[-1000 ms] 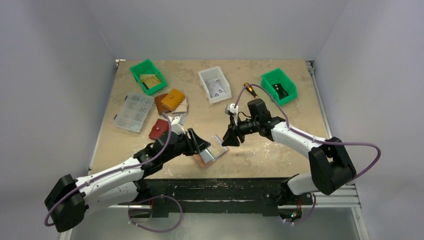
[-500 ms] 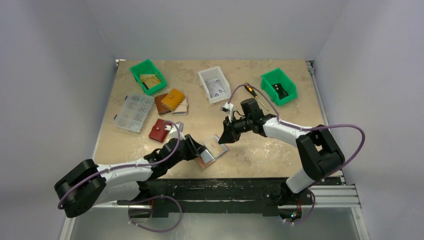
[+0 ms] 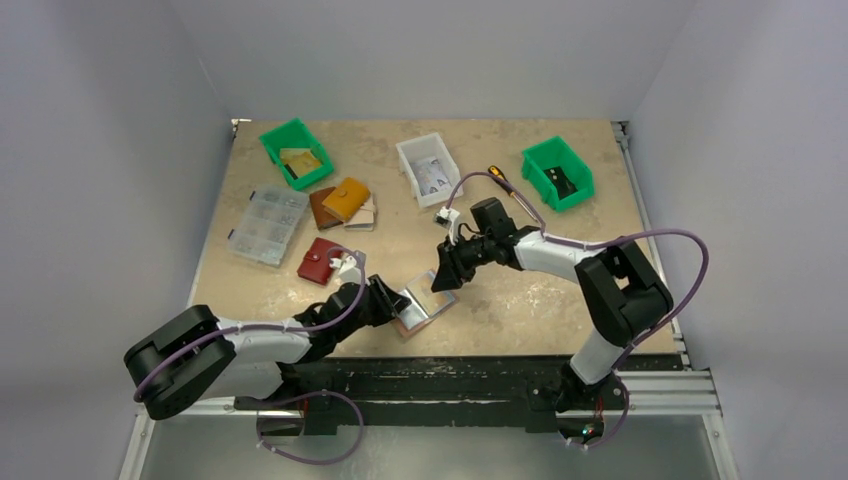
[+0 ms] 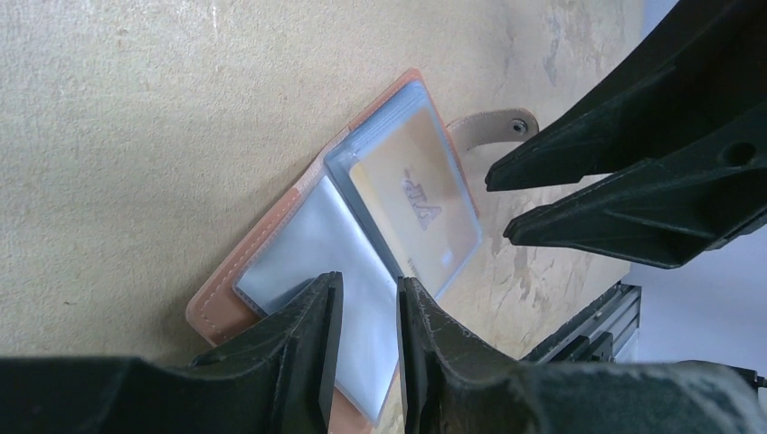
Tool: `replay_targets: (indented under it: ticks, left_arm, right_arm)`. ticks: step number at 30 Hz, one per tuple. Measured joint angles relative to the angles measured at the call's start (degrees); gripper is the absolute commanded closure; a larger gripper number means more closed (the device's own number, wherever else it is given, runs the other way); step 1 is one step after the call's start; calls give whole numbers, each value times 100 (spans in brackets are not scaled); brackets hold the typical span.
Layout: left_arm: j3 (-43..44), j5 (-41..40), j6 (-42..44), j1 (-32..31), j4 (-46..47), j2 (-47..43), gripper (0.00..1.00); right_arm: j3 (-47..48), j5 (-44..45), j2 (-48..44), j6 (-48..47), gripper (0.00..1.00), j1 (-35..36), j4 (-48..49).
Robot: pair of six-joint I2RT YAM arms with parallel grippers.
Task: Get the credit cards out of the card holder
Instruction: Remove the credit card from the card holder.
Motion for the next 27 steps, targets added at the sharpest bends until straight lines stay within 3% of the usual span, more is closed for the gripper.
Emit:
replay_targets:
  ticks: [17,27]
  left_arm:
    - [-138,26,-129,0,358,146,69]
    - [-140,48,-131,-4,452,236,69]
  right_arm:
    - [494,153,636,127,55,2,-446]
    - [507,352,636,96,46,2,-483]
